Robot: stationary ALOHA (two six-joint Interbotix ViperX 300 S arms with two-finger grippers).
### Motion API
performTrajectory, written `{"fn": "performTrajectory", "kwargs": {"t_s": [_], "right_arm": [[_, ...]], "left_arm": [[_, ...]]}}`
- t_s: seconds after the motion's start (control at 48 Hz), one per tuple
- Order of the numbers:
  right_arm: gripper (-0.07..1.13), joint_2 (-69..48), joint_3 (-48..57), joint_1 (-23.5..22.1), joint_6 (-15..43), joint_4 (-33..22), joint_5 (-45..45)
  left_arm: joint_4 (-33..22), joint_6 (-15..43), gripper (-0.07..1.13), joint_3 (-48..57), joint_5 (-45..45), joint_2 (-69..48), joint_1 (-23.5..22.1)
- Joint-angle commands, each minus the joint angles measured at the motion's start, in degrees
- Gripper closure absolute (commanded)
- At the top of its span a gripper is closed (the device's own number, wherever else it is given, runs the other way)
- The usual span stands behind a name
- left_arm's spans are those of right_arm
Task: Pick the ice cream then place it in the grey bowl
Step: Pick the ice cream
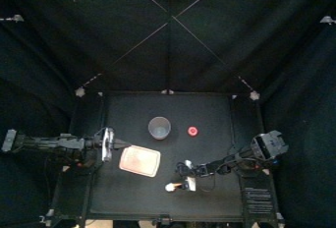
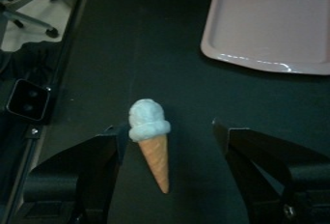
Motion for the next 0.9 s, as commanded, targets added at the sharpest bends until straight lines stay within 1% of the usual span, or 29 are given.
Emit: {"fn": "performTrajectory", "kwargs": {"t_s": [0.021,0.438,0.604,0.646,0.708,0.896], "right_arm": [[0.05,0.6,-2.5,1.1,-0.1,0.3,0.0],[0.05,7.6,-6.0,2.6,-0.1,1.5,0.9],[0.08,8.4,-6.3,2.5,-0.2,1.6,0.9],[0.11,8.5,-6.4,2.5,-0.2,1.6,0.9],[0.18,8.5,-6.4,2.5,-0.2,1.6,0.9],[0.43,8.9,-6.4,2.4,-0.2,1.6,0.9]], "left_arm": [[0.0,-0.1,1.1,-0.7,-0.5,0.2,0.0],[0.1,-0.1,1.1,-0.6,-0.5,0.2,0.1],[0.1,0.0,1.1,-0.6,-0.5,0.2,0.0],[0.1,0.0,1.1,-0.6,-0.5,0.2,0.1],[0.1,0.0,1.1,-0.6,-0.5,0.2,0.0],[0.2,0.0,1.1,-0.6,-0.5,0.2,0.0]]}}
